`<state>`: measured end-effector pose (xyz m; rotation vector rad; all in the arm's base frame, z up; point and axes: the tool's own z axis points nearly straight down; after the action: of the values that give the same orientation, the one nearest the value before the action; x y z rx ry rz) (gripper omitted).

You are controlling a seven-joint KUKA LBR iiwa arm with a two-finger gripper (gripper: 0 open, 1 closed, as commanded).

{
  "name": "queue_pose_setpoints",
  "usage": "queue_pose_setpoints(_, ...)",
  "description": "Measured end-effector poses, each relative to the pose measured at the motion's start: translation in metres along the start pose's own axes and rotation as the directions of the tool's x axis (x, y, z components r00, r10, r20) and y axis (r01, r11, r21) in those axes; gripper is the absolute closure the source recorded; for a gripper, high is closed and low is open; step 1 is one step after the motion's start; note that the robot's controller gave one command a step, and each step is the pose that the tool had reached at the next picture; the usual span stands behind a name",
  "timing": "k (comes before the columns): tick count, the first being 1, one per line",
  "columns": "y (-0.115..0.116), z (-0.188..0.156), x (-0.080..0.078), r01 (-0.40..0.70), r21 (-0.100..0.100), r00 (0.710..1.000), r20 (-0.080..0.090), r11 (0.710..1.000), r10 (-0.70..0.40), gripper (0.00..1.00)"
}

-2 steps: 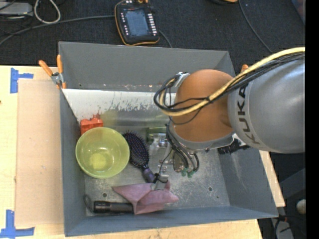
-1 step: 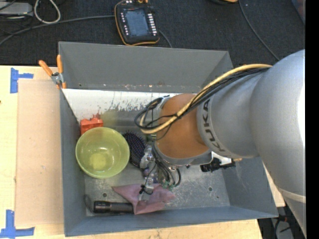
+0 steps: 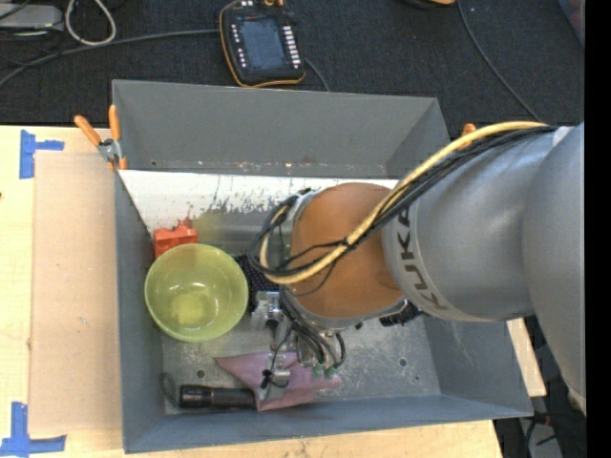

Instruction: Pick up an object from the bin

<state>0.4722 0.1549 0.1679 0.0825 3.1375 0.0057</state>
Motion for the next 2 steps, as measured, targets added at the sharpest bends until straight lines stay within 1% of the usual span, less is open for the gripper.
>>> queue_pose_setpoints(1,0.001,0.084,-0.013,-0.131,0.011,0.991,-0.019,0.991,0.131,0.0)
queue_pose_setpoints(2,-0.013,0.061,-0.022,-0.029,0.001,1.0,0.0,1.0,0.029,1.0)
